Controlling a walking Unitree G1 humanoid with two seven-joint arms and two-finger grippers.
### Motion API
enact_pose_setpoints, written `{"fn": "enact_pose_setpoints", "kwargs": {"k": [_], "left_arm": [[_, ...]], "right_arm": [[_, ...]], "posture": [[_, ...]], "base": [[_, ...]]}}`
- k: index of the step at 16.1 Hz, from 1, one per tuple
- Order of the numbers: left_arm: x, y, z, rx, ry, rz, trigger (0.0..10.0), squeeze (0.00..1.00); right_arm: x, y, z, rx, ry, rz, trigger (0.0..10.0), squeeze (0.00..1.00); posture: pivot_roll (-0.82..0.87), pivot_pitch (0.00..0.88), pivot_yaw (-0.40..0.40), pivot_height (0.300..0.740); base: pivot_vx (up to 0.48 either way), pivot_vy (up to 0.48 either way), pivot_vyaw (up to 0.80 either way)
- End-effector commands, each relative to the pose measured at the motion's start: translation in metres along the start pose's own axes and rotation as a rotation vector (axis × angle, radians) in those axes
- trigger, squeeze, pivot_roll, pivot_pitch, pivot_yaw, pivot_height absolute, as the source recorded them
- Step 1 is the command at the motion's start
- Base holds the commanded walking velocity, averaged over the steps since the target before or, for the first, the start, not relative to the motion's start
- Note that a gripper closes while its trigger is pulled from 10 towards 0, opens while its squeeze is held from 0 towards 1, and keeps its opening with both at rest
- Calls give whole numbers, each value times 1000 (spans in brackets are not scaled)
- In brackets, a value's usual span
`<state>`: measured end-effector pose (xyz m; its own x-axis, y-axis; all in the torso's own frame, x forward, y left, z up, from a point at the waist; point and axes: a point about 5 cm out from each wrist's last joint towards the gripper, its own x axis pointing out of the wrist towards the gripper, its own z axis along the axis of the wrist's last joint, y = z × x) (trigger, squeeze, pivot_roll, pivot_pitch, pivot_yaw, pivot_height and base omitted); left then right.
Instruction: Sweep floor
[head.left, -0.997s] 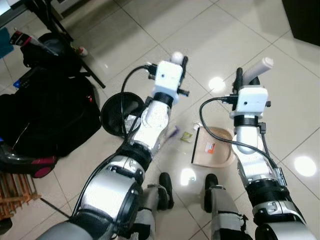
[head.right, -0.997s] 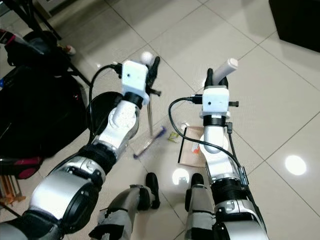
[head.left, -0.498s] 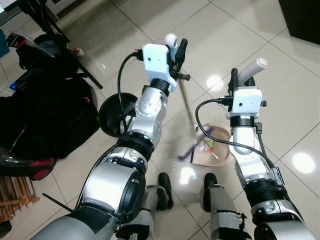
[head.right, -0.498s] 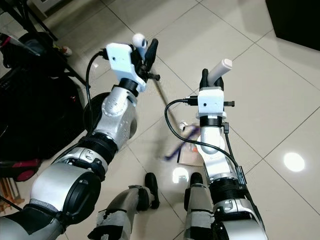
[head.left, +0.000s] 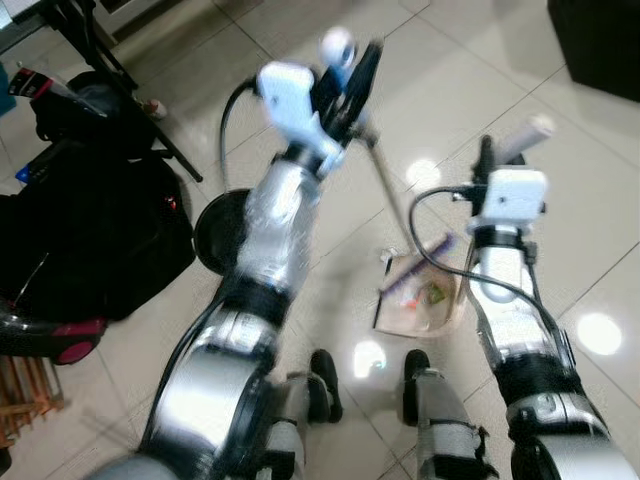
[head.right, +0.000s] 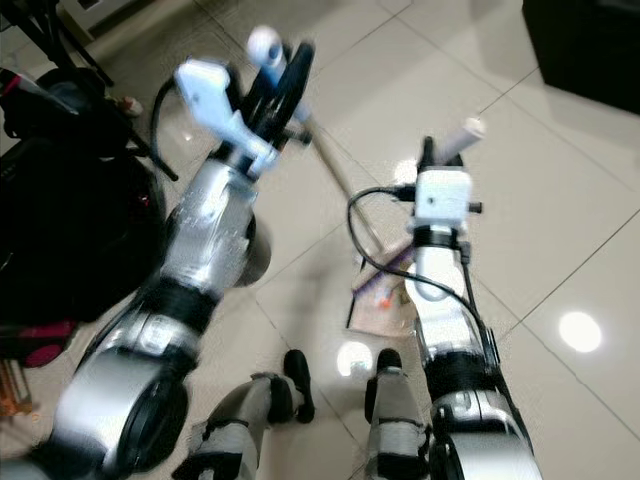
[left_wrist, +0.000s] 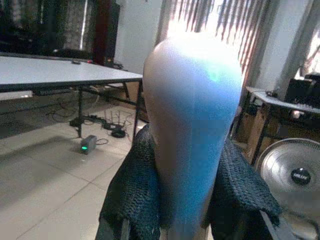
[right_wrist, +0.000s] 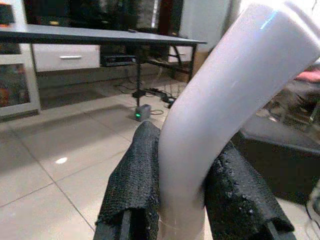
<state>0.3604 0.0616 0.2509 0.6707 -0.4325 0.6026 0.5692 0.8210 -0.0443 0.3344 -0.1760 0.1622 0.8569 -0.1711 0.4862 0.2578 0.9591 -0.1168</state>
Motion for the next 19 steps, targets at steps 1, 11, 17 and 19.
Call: {"fn": "enact_pose_setpoints", "kwargs": {"k": [1,11,17,19], "left_arm": [[-5,6,15,41,-15,-7,10000,0],[-96,41,16,259,373,129,10000,0],[-135,42,5,327,531,208,10000,0],[-138,42,5,335,543,225,10000,0]], "right_arm": [[-7,-7,-5,41,48,-35,10000,0],[12,-45,67,160,23,26,10000,0],[23,-40,105,312,57,137,10000,0],[31,-38,122,342,36,155,10000,0]], "posture": [[-30,200,133,740],[-58,105,103,740],[-55,87,92,740],[-57,86,92,740]], "base": [[0,0,0],[0,0,0],[0,42,0],[0,283,0]]}}
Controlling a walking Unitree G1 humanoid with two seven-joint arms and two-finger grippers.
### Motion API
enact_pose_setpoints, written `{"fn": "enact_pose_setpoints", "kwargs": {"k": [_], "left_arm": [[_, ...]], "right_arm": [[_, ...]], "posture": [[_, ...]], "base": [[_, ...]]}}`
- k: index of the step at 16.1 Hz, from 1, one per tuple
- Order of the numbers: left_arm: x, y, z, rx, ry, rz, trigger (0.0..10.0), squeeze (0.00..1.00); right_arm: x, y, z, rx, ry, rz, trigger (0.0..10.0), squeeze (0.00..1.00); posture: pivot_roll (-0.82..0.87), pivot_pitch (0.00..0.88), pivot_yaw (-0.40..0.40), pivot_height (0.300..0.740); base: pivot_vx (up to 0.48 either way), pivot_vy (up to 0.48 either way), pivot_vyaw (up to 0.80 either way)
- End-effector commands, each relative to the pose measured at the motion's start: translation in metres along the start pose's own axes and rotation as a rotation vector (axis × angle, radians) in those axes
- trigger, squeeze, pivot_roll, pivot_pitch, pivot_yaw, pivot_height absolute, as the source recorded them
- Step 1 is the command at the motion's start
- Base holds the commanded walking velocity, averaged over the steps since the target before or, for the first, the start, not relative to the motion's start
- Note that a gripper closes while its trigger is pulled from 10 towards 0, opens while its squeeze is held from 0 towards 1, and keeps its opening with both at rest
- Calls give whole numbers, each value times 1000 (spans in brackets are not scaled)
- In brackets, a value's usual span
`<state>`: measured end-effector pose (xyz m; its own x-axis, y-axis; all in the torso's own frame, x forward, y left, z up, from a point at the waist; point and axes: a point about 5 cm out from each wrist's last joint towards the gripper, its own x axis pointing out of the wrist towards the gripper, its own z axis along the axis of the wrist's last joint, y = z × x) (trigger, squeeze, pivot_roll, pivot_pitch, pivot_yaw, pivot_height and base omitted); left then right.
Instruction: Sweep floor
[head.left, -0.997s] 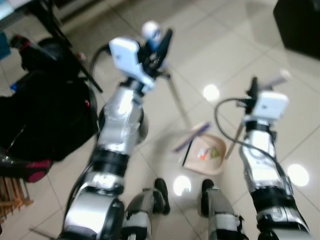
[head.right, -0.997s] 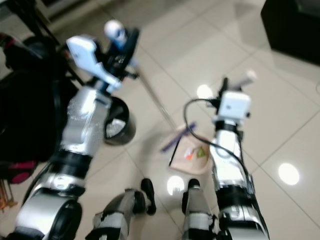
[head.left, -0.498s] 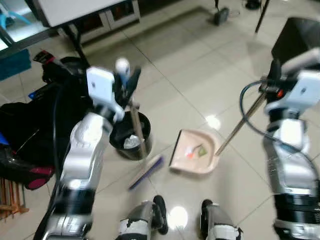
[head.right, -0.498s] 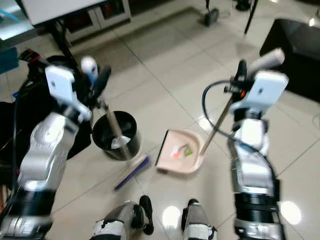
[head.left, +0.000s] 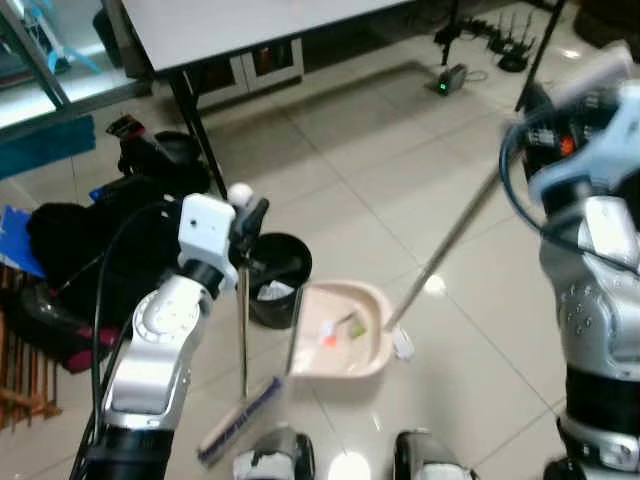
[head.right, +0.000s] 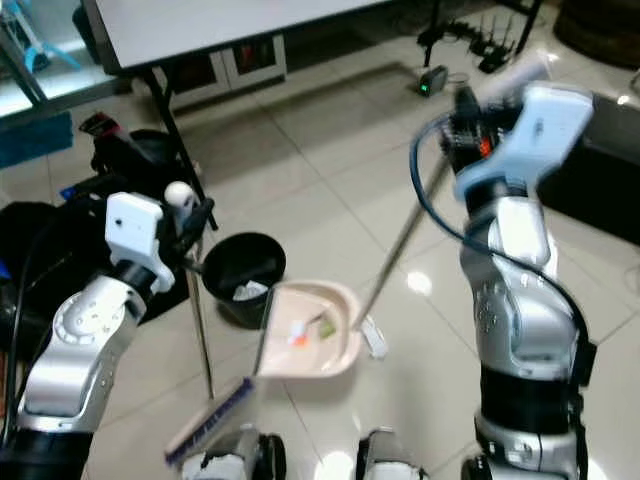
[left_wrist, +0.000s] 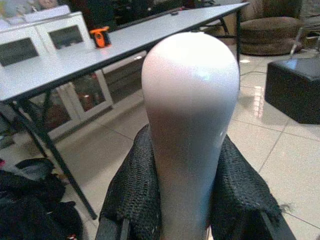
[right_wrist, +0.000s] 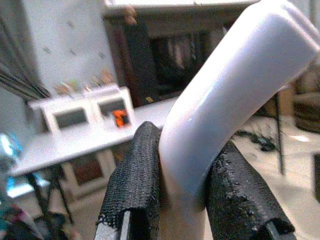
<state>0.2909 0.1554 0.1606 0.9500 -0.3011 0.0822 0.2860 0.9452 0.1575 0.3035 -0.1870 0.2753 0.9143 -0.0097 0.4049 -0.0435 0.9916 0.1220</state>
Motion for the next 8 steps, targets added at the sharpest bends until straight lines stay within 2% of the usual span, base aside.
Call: {"fn": "enact_pose_setpoints", "kwargs": {"k": [1,8], "left_arm": [[-2,3,10,27,-29,17,10000,0],[-2,4,7,46,-9,29,10000,0]], "right_arm": [[2,1,21,-1,-60,6,10000,0],[7,-3,30,-38,-14,-12,10000,0]], "posture": [[-57,86,92,740],[-59,84,89,740]], "base": [[0,304,0],[0,306,0]]}}
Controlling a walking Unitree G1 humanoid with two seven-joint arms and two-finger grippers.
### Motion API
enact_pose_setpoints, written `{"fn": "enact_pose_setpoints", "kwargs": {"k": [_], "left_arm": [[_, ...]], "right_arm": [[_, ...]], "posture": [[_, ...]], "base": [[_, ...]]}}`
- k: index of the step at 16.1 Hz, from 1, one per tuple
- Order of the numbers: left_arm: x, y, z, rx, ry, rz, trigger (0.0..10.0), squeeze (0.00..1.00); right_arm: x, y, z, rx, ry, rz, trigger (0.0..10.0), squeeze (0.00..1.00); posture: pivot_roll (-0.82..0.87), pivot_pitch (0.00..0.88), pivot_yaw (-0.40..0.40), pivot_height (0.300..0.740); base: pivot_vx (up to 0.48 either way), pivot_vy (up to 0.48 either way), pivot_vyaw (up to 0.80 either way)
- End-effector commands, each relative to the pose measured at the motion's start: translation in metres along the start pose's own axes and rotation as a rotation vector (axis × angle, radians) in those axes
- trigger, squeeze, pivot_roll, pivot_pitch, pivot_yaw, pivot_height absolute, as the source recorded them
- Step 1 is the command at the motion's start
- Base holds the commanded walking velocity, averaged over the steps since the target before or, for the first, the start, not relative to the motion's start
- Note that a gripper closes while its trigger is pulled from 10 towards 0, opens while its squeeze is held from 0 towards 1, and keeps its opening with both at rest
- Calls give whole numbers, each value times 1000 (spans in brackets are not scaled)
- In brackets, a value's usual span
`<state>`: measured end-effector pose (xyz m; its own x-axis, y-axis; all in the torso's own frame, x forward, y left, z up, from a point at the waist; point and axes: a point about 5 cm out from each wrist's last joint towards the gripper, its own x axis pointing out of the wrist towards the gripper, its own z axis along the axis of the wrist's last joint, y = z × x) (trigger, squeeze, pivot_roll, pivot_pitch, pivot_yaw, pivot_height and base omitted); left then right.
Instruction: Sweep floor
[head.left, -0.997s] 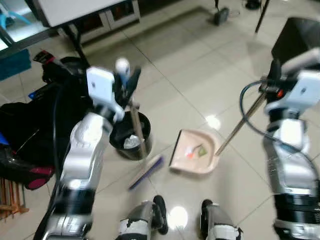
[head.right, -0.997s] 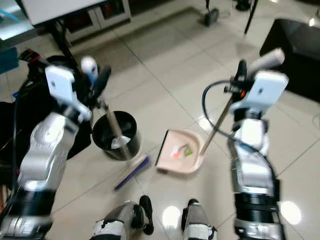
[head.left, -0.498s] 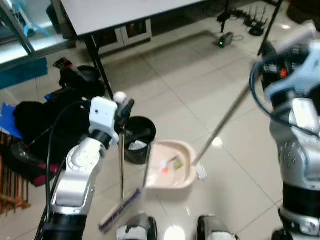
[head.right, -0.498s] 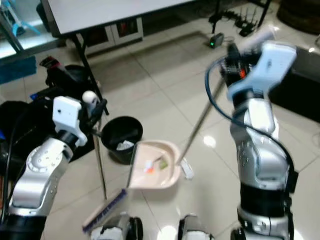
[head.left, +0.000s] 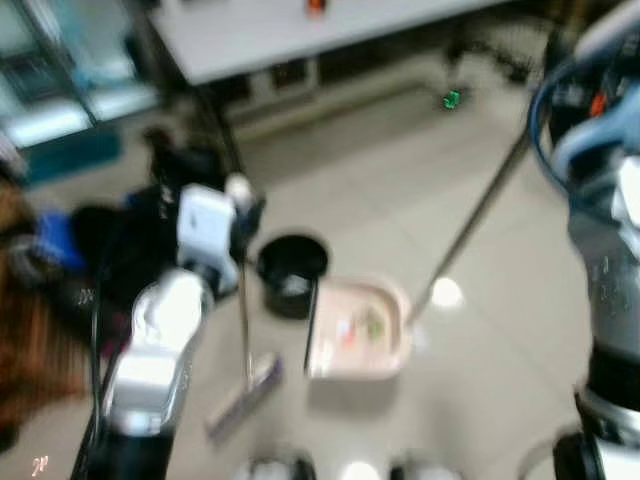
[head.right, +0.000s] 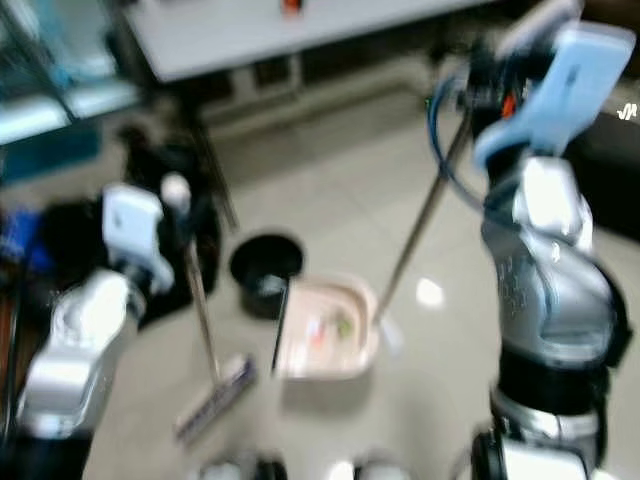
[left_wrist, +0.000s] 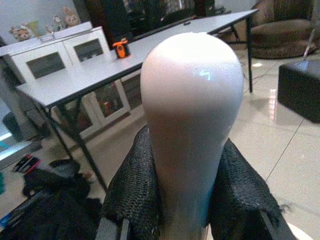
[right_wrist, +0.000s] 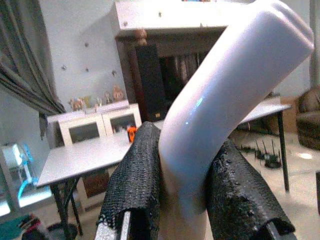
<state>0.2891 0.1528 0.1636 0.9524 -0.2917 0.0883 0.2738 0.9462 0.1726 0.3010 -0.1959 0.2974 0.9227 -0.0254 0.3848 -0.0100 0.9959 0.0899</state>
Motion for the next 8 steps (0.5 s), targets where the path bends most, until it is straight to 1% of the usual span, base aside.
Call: {"fn": "enact_pose_setpoints", "kwargs": {"k": [1,2,3,4,6,8], "left_arm": [[-1,6,3,31,1,18,10000,0],[-1,6,3,32,2,18,10000,0],[-1,6,2,35,4,19,10000,0],[-1,6,2,35,5,19,10000,0],[-3,6,0,36,12,25,10000,0],[-6,7,-2,39,20,30,10000,0]], "right_arm": [[-1,2,5,-27,-13,5,10000,0],[-2,2,4,-35,-8,6,10000,0],[-7,3,-4,-110,25,16,10000,0],[-8,4,-6,-123,29,19,10000,0],[-12,5,-10,-132,33,11,10000,0],[-15,4,-10,-109,17,-25,10000,0]], "posture": [[-62,85,88,740],[-62,85,88,740],[-63,89,83,740],[-63,89,83,740],[-63,94,72,740],[-60,97,70,740]], "base": [[0,315,0],[0,315,0],[0,315,0],[0,311,0],[0,311,0],[0,311,0]]}}
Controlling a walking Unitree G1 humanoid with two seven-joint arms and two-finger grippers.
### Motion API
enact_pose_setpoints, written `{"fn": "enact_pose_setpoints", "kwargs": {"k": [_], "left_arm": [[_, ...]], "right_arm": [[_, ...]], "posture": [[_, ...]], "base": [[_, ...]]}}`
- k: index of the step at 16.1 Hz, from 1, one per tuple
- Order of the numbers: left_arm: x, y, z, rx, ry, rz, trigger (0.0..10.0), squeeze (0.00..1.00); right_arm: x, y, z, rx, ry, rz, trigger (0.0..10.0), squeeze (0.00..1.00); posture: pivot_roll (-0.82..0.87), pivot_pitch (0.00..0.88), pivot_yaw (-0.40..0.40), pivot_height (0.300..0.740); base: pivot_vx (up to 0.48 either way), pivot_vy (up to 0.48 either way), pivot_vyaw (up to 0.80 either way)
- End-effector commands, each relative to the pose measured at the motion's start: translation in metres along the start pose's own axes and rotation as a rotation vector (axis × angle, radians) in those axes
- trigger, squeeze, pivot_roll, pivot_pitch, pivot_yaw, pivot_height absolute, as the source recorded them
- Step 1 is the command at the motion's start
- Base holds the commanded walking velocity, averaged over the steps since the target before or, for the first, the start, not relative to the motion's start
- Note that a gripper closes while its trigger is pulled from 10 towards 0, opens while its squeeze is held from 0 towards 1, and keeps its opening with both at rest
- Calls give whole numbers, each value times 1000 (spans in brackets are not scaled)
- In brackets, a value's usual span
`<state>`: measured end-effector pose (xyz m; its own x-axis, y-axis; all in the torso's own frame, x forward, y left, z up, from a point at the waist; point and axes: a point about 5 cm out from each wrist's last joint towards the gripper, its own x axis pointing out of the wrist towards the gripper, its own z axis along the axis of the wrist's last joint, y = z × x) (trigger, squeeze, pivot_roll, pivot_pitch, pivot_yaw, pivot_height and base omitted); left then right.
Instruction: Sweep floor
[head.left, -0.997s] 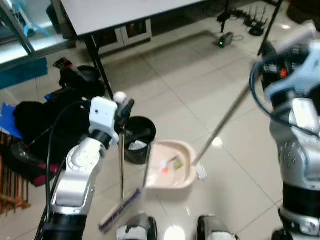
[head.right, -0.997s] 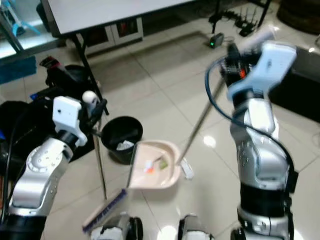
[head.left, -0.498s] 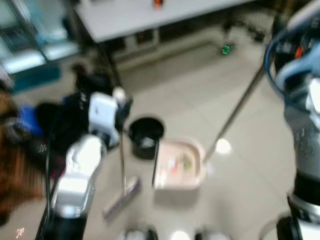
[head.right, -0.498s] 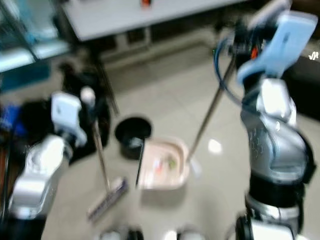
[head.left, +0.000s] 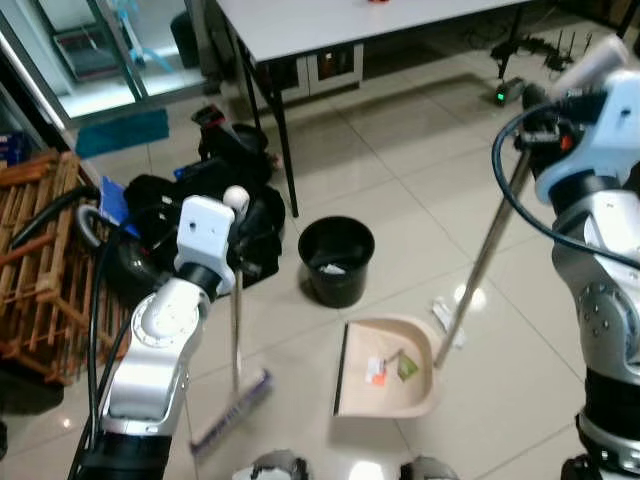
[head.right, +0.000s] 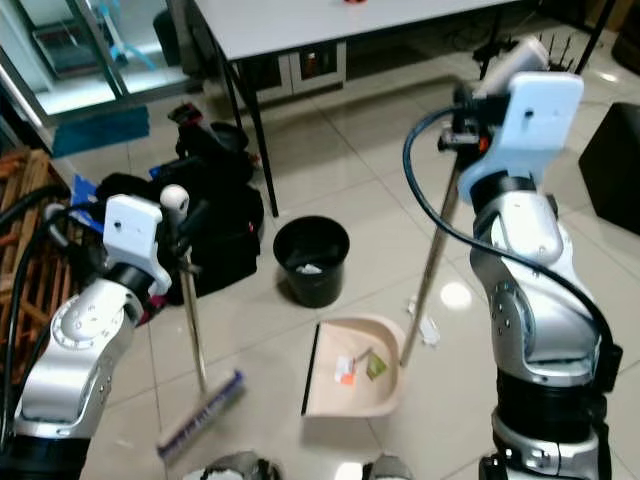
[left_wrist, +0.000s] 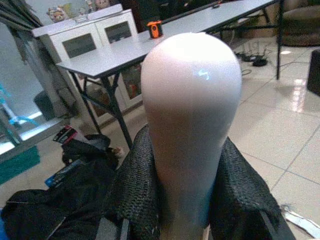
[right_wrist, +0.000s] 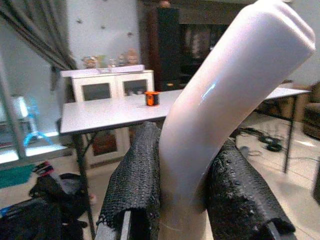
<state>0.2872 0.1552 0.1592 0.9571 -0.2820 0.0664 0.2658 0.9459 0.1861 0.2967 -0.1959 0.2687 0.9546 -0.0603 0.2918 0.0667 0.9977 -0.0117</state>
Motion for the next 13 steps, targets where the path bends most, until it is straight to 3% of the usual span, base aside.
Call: {"fn": "enact_pose_setpoints", "kwargs": {"k": [1,8,10,13], "left_arm": [[-3,6,2,24,-3,24,10000,0],[-2,7,3,34,-1,18,10000,0],[0,5,6,99,-13,-7,10000,0],[1,6,6,89,-8,10,10000,0]], "right_arm": [[-1,4,16,18,-86,2,10000,0],[-1,1,19,37,-94,-39,10000,0],[-1,1,20,43,-98,-44,10000,0],[0,0,22,43,-103,-53,10000,0]], "posture": [[-60,97,70,740],[-63,100,74,740],[-63,101,75,740],[-64,100,78,740]], "base": [[0,307,0],[0,313,0],[0,0,0],[0,-426,0]]}}
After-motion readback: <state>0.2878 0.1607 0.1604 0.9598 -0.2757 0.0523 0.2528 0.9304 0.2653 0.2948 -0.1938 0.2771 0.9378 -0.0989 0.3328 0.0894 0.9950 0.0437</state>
